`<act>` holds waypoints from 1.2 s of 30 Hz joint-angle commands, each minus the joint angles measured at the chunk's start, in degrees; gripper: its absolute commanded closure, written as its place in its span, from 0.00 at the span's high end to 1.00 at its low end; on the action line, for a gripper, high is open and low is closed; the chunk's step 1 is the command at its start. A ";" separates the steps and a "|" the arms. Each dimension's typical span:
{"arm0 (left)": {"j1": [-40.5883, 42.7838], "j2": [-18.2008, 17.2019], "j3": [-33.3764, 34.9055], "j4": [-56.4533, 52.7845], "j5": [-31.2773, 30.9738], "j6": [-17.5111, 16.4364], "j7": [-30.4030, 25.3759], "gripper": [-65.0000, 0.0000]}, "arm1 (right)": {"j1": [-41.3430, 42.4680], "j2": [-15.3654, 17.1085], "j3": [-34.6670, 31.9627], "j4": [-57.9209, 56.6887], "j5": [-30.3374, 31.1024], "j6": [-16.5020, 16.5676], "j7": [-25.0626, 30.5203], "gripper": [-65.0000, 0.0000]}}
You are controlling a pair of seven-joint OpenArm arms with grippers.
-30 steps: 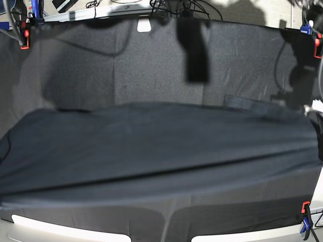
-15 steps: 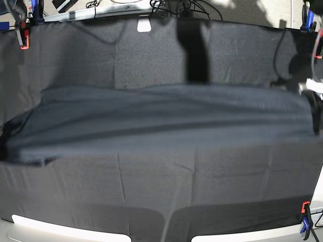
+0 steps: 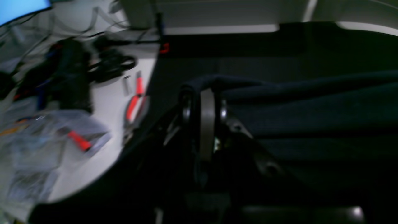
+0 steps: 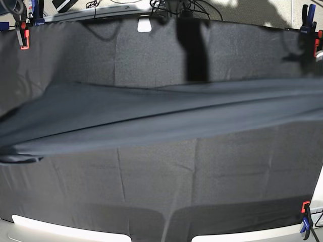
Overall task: Layout the t-shirt on the table in an organized manner, then fold the t-shirt properly
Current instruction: 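Swing the held shirt up and lay it flat across the table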
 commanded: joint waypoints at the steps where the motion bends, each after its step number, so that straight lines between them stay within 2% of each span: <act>1: 0.46 -0.59 -2.86 0.37 1.16 2.25 -1.62 0.00 | 1.05 2.36 2.89 1.07 -3.63 -0.68 0.48 0.00; 4: 0.42 0.66 -7.04 0.37 -2.58 2.01 -2.95 0.00 | 1.07 2.36 7.02 3.65 -3.30 -0.68 0.48 0.00; 6: 0.42 1.77 -8.90 0.37 -4.79 -0.02 -3.10 0.00 | 1.07 2.36 8.90 4.48 -3.43 -0.68 0.48 0.00; 8: 0.39 2.71 -9.79 0.37 -7.06 -1.75 -3.13 0.00 | 1.05 2.38 10.14 4.55 -3.41 -0.68 0.48 0.00; 11: 0.26 3.19 -9.97 0.37 -8.04 -2.05 -3.13 0.00 | 1.05 2.12 11.47 4.55 -3.52 -0.68 0.48 0.00; 14: 0.26 3.17 -9.97 0.37 -8.07 -2.08 -4.22 0.00 | 1.05 0.85 12.22 4.55 -3.45 -0.68 0.48 0.00; 17: -0.02 3.17 -9.33 0.37 -8.11 -2.10 -6.03 0.00 | 1.07 -1.79 11.58 4.52 -3.39 -0.61 0.50 0.00; 21: -1.31 3.17 -1.90 0.37 -7.56 -2.29 -6.10 0.00 | 1.07 -6.01 6.45 4.48 -3.91 -0.44 0.55 0.00; 25: -3.39 3.15 10.29 -1.05 -0.48 -2.27 -8.20 0.00 | 1.09 -9.53 0.17 4.46 -7.08 -0.44 1.44 0.00; 29: -8.31 2.78 18.99 -9.70 6.88 -2.29 -12.22 0.00 | 1.27 -12.11 -5.75 3.63 -14.56 -0.57 8.57 0.00; 32: -13.55 1.40 23.26 -18.29 8.41 -2.29 -12.87 0.00 | 1.49 -12.26 -10.80 1.49 -19.78 -0.74 13.62 0.00; 36: -21.24 -2.14 29.05 -31.41 9.18 -2.32 -16.28 0.00 | 6.01 -12.83 -17.44 -4.07 -26.58 -3.13 19.28 0.00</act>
